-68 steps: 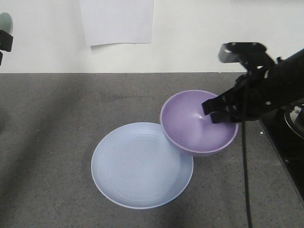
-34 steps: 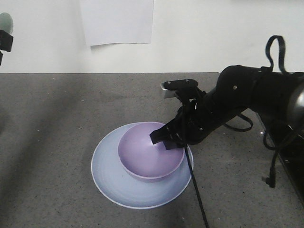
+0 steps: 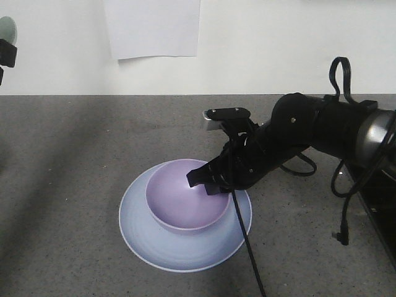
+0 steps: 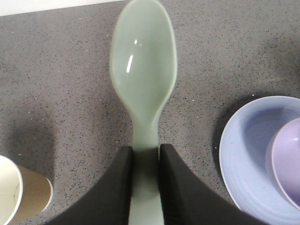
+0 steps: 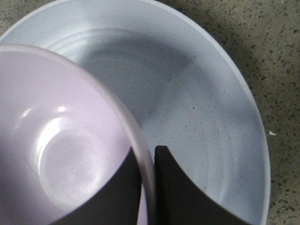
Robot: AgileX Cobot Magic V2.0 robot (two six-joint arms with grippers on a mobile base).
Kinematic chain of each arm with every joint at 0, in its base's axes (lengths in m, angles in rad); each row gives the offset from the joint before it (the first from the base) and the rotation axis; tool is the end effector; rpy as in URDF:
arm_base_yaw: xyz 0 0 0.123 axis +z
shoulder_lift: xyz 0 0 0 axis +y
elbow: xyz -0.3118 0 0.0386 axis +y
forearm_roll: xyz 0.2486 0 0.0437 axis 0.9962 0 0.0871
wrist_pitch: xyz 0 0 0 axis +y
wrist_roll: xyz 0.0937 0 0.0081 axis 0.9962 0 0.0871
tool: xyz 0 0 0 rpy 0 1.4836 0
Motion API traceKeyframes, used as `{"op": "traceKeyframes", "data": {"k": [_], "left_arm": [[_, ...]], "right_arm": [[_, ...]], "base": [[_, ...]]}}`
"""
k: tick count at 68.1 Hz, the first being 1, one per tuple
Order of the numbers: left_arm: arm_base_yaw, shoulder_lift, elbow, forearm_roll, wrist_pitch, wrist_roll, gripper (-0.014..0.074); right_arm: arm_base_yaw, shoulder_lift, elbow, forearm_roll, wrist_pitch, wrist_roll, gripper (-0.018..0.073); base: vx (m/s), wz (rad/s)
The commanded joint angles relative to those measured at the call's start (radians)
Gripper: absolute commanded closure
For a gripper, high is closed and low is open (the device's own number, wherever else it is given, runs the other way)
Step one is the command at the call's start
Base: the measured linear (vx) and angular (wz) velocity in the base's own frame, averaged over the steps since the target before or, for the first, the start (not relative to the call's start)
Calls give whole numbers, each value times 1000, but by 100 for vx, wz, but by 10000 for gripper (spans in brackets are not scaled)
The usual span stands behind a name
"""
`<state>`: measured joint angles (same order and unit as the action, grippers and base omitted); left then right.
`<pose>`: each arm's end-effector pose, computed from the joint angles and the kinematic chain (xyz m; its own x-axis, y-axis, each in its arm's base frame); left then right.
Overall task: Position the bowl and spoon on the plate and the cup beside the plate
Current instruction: 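Lower the lilac bowl onto the light blue plate with the right gripper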
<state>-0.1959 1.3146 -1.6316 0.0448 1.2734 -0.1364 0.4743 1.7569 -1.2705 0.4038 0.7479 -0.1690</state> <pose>0.2377 -0.0431 0.4816 -0.7639 0.0264 -0.6448 0.0740 0.9962 -0.0469 0.3234 0.1943 0.2637 -0.8612 -0.2968 -0.4126 -0.4352 0.8500 0.2969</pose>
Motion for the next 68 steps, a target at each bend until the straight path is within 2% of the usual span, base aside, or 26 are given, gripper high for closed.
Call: {"op": "traceKeyframes", "data": {"k": [1, 45, 57, 68], "left_arm": [[-4, -25, -25, 0, -24, -9, 603], [-4, -25, -25, 0, -24, -9, 603], [-4, -25, -25, 0, -24, -9, 603], [-4, -25, -25, 0, -24, -9, 603]], "right_arm": [[-1, -45, -26, 23, -41, -9, 555], [-1, -27, -26, 16, -22, -9, 466], [-1, -22, -26, 18, -16, -7, 381], [-1, -22, -26, 16, -20, -7, 246]], "base": [[0, 0], [0, 0], [0, 0], [0, 0]]}}
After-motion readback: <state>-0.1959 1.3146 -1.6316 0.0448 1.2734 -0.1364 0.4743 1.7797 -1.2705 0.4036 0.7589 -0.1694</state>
